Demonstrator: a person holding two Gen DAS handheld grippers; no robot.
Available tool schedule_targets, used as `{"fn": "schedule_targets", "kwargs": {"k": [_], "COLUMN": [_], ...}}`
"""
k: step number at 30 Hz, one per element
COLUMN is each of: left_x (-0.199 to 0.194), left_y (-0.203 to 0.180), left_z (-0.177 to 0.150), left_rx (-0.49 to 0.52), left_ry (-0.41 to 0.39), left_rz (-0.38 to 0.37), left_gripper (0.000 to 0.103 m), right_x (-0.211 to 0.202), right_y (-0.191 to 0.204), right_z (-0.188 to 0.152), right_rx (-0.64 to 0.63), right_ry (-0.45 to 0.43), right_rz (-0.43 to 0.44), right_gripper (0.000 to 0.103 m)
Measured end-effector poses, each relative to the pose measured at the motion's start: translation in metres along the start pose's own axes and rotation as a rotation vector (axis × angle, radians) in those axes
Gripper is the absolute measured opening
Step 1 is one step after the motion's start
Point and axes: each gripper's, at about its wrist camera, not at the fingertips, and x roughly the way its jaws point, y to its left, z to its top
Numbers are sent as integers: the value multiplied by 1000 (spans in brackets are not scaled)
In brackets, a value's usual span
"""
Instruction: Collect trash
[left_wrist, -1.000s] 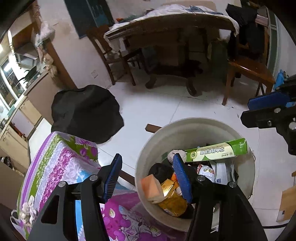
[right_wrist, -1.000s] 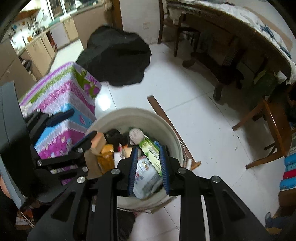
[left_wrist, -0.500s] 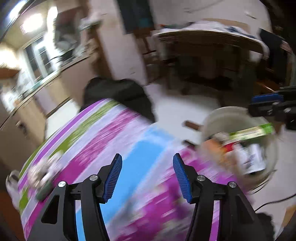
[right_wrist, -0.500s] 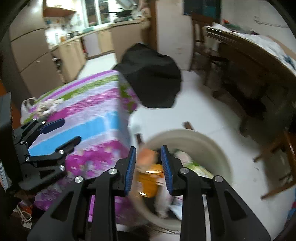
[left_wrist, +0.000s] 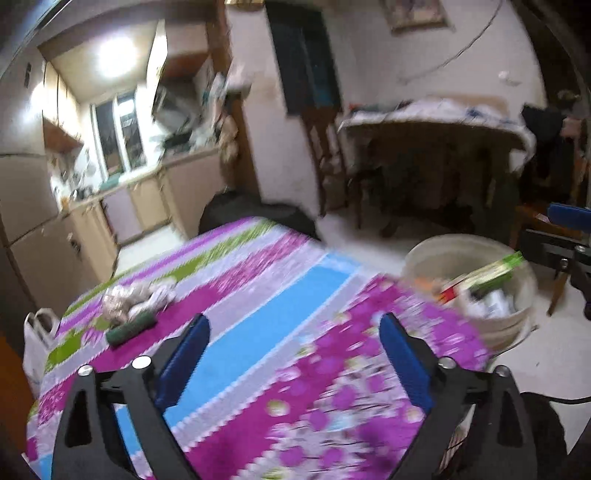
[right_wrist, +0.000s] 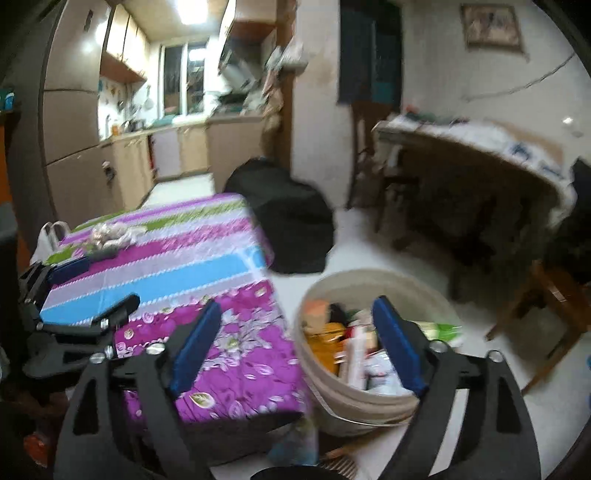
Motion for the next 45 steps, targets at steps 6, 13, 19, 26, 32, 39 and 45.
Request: {"fn": "schedule_targets", "kwargs": {"k": [6,13,19,26,32,39,45], "left_x": [-37,-88,-110,-128,-138,-146,-149], "left_y": [-16,-38,-80,-108,-121,-120,-118], "left_z": [52,98,69,38,29,33,34], "left_rx": [2,-63,7,41,29,32,29], "left_ry": [-153,-246,-241,-238,-224,-231,-233], "left_rz": [-47,-92,-116,-185,-204,-217,-216], "left_gripper": [98,98,98,98,98,98,98], "right_x": [-51,-128,-122,-128,-145,-152,-153], "right_y": [-14,-37,-63,-78,-71,-67,-69], "right_z": [47,48,0,-44,-48,-49,-48], "right_rx": [12,112,182,228,221,203,210], "right_ry": [-116,-357,-164,-128,-164,-180,-181], "right_rz": [-77,-208,-319,-392,-414,-413,-411], "right_gripper": [97,98,98,98,98,98,98]}}
